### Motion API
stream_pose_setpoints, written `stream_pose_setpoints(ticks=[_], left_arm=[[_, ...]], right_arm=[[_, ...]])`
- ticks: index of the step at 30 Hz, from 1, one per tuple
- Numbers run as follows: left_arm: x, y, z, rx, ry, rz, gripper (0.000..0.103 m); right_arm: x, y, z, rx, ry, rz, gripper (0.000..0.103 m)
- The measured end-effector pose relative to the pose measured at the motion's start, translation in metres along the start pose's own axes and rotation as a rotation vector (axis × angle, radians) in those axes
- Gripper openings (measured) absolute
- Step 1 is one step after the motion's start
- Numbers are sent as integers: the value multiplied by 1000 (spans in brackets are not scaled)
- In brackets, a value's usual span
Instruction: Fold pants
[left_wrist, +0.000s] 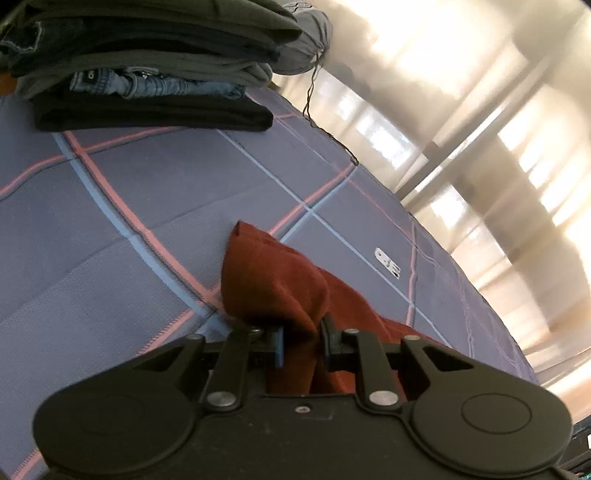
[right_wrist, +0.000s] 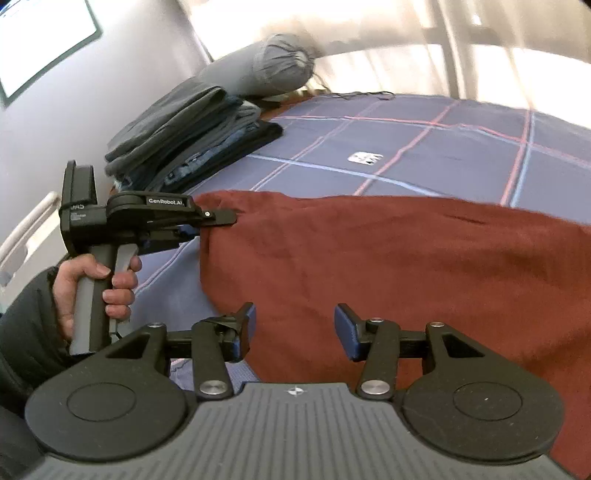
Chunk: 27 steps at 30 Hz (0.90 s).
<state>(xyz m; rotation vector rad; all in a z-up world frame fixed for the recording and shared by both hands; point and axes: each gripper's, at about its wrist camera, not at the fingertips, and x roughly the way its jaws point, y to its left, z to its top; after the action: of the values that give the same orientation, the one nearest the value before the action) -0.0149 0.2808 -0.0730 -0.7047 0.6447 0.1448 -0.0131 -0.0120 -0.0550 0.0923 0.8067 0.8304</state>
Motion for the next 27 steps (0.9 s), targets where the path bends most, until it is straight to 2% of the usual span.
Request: stream_pose_setpoints(ticks=[2,6,7,9,10,12,14,16,19,23,27], left_arm=[[-7,-4,-3,11,-22,-28,103],[-7,-10,-9,42,-33,-18,103],[-4,-9,-9,27,-26,-16,103],[1,-10,-7,18,-5,-31,103],[1,-12,-5,12,10,-46,103],[-5,-25,-3,34,-7,-65,103],[-18,-48,-2,83,-31,-115,103],[-31,-75,-3,135,-48,-181,103],[-41,-125,-12,237,-49,-283,103],[-30,-187,-45,341,38,-422,103],[1,-236,-98,417,170,-500,103]], right_arm=[[-1,-1,-3,22,-17,-1,81],[3,-2,-8,67,-17,15,81],[5,-2,-9,75,-12,21,79],[11,2,-12,75,5,1,66],[14,4,-14,64,14,-21,62],[14,10,-17,23,-8,-47,61],[13,14,-19,-7,-14,-47,60],[6,9,-20,16,-29,-16,60],[-17,-5,-22,71,-99,-42,61],[-60,-32,-32,147,-198,-124,61],[-105,-62,-54,216,-253,-244,62]])
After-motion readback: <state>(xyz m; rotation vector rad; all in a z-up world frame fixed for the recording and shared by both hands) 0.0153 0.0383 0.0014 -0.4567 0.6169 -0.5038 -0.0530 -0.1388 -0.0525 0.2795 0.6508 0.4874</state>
